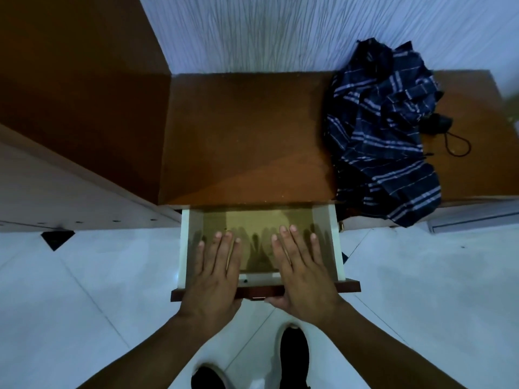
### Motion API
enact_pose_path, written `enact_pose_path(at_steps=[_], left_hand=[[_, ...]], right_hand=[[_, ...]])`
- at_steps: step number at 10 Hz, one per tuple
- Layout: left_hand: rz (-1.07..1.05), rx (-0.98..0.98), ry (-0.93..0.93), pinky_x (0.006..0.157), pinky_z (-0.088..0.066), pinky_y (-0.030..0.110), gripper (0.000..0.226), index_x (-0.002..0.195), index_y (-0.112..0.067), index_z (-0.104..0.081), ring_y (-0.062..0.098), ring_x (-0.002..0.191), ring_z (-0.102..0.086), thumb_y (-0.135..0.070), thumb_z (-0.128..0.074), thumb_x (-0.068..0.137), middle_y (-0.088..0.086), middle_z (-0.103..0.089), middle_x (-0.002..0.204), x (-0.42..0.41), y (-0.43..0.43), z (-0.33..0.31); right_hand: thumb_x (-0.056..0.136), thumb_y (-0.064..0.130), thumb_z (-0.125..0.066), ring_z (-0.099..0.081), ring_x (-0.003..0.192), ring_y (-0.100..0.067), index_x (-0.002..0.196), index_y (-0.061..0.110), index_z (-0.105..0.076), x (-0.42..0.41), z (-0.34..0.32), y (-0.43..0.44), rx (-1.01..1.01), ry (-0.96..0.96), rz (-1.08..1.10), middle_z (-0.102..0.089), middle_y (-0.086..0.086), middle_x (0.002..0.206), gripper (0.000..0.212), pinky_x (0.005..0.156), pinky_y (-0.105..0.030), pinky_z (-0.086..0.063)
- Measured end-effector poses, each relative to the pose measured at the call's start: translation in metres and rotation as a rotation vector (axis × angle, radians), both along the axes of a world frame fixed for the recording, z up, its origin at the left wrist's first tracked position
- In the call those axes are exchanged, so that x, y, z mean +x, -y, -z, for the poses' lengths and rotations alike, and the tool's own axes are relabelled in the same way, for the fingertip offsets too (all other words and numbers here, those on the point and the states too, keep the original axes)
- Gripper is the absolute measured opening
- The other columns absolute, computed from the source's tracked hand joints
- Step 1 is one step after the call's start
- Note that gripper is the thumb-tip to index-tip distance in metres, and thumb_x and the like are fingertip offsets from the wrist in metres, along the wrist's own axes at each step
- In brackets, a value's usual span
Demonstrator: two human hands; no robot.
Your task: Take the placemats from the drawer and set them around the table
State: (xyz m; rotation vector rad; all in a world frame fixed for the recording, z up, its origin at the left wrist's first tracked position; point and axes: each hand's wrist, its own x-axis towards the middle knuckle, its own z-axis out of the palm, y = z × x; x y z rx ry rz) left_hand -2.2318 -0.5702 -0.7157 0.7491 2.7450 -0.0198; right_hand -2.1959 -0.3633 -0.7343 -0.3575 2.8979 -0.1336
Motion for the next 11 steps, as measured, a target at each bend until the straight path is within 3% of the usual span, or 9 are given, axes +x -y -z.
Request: enact_pose_path(at_steps=[2,3,4,5,6,7,9,11], left_hand=[[-0.045,-0.007,-0.101,0.117,-0.007,0.055,0.118,0.15,-0.004,-0.018,0.038,0.147,-0.01,-0.067,-0.072,0.066,0.023,-0.022,0.158,-0.047,-0.007,0.005],[-0.131,0.0,-0.135,0.116,0.001,0.05,0.117,0.151,-0.005,-0.009,0.037,0.148,-0.005,-0.065,-0.069,0.071,0.022,-0.018,0.16,-0.078,-0.012,0.004],[-0.2,0.007,-0.128,0.117,-0.019,0.05,0.104,0.145,-0.008,-0.022,0.039,0.142,-0.026,-0.053,-0.078,0.07,0.02,-0.032,0.152,-0.103,-0.016,0.001],[-0.206,0.043,-0.182,0.098,-0.04,0.05,0.085,0.127,-0.01,-0.041,0.038,0.119,-0.047,-0.045,-0.085,0.063,0.018,-0.05,0.132,-0.121,-0.016,-0.002],[-0.227,0.044,-0.208,0.095,-0.043,0.049,0.077,0.121,-0.013,-0.044,0.037,0.113,-0.05,-0.045,-0.085,0.064,0.016,-0.054,0.125,-0.133,-0.017,0.001],[-0.239,0.041,-0.219,0.096,-0.044,0.05,0.075,0.122,-0.013,-0.044,0.037,0.115,-0.05,-0.042,-0.085,0.065,0.017,-0.054,0.126,-0.133,-0.019,0.004],[-0.252,0.011,-0.19,0.1,-0.042,0.049,0.072,0.125,-0.012,-0.043,0.037,0.118,-0.048,-0.038,-0.081,0.07,0.016,-0.052,0.13,-0.132,-0.022,0.0],[-0.302,0.028,0.024,0.102,-0.04,0.038,0.053,0.129,-0.02,-0.04,0.025,0.117,-0.047,-0.033,-0.066,0.085,0.005,-0.051,0.129,-0.111,-0.021,-0.051]], right_hand=[[0.059,0.076,-0.068,-0.002,0.15,-0.035,0.154,0.005,-0.005,-0.045,-0.002,-0.007,-0.012,-0.097,0.094,-0.007,-0.021,0.162,0.135,0.118,-0.058,-0.001],[0.065,0.068,-0.072,-0.005,0.149,-0.037,0.153,0.003,-0.009,-0.076,-0.003,-0.007,0.028,-0.107,0.126,-0.013,-0.023,0.161,0.127,0.117,-0.056,-0.003],[0.072,0.055,-0.075,-0.021,0.145,-0.041,0.15,0.002,-0.021,-0.103,-0.003,-0.007,0.075,-0.103,0.129,-0.031,-0.024,0.153,0.108,0.118,-0.055,-0.015],[0.076,0.044,-0.074,-0.036,0.133,-0.041,0.14,0.004,-0.037,-0.117,0.0,-0.01,0.071,-0.17,0.129,-0.046,-0.024,0.137,0.084,0.111,-0.056,-0.03],[0.079,0.036,-0.073,-0.037,0.126,-0.038,0.132,0.006,-0.043,-0.122,0.005,-0.013,0.047,-0.231,0.139,-0.051,-0.022,0.129,0.068,0.105,-0.055,-0.035],[0.078,0.031,-0.074,-0.036,0.125,-0.037,0.13,0.007,-0.044,-0.122,0.008,-0.01,0.057,-0.247,0.163,-0.053,-0.022,0.129,0.065,0.103,-0.055,-0.038],[0.075,0.021,-0.077,-0.045,0.125,-0.039,0.128,0.007,-0.048,-0.122,-0.005,-0.009,0.032,-0.178,0.182,-0.056,-0.021,0.129,0.062,0.104,-0.054,-0.039],[0.078,0.024,-0.068,-0.038,0.122,-0.032,0.126,0.015,-0.039,-0.124,-0.059,-0.014,-0.048,0.153,0.153,-0.044,-0.012,0.131,0.057,0.104,-0.045,-0.037]])
